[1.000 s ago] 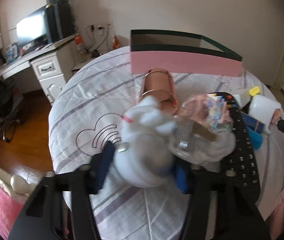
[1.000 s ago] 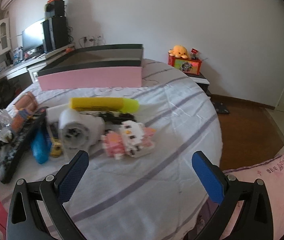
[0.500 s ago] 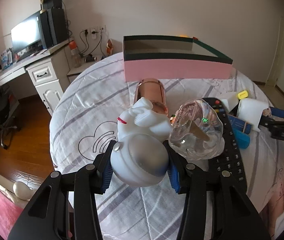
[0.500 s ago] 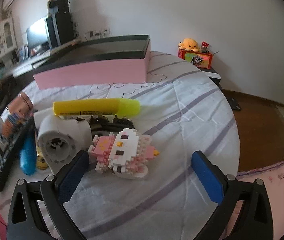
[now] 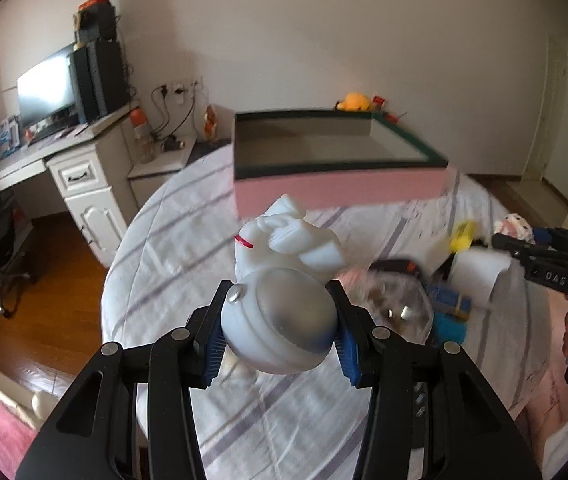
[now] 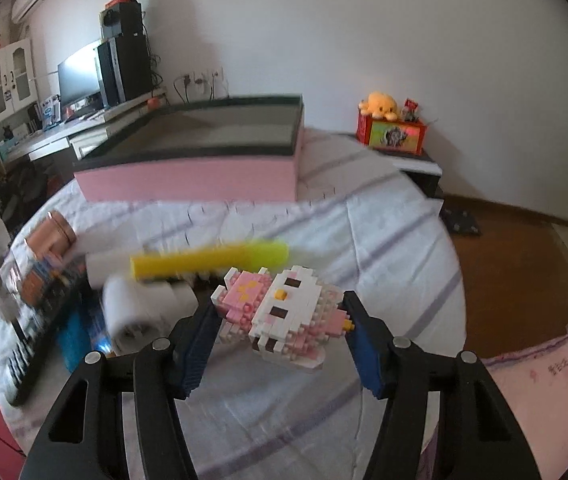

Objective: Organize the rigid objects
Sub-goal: 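Carry both figures into the pink box and open both grippers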

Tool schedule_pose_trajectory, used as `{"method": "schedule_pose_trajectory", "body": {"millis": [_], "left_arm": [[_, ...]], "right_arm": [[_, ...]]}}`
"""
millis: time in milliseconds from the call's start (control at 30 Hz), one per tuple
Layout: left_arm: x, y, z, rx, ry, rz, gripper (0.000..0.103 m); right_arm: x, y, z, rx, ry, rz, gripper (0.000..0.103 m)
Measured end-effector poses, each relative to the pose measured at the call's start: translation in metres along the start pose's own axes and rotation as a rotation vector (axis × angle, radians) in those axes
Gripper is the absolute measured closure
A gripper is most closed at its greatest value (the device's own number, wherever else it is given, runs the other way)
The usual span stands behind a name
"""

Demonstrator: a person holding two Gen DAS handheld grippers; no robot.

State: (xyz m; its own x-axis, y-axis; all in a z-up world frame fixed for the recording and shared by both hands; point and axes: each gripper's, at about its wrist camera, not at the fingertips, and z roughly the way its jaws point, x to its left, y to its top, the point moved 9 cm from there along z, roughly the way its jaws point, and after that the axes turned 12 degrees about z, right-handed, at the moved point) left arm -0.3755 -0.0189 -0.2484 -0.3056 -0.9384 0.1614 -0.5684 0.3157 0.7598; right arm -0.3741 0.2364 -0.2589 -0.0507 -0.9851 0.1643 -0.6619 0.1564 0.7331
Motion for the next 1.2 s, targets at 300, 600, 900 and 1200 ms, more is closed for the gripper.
{"method": "schedule_pose_trajectory", "body": {"millis": [300,600,900,1200], "left_arm": [[-0.012,0.061,0.025,-0.046,-0.06,0.044,0.056],[-0.004,0.115,0.089,0.007,-0.112,0.077,0.056],[0.015,0.133,0.167,0.153,-0.091,0.069,0.056],[0.019,0.113,0.199,0.243,-0.08,0.054,0.045]], "right_arm": [[0.045,0.058,0.004,-0.066,0.023,-0.087,0.041],[0.08,0.102,0.061,-0.021,0.034,-0.148,0.041],[0.099,0.115,0.139,0.129,0.039,-0.194,0.041],[0.095,0.103,0.169,0.197,0.028,-0.183,0.04]]}}
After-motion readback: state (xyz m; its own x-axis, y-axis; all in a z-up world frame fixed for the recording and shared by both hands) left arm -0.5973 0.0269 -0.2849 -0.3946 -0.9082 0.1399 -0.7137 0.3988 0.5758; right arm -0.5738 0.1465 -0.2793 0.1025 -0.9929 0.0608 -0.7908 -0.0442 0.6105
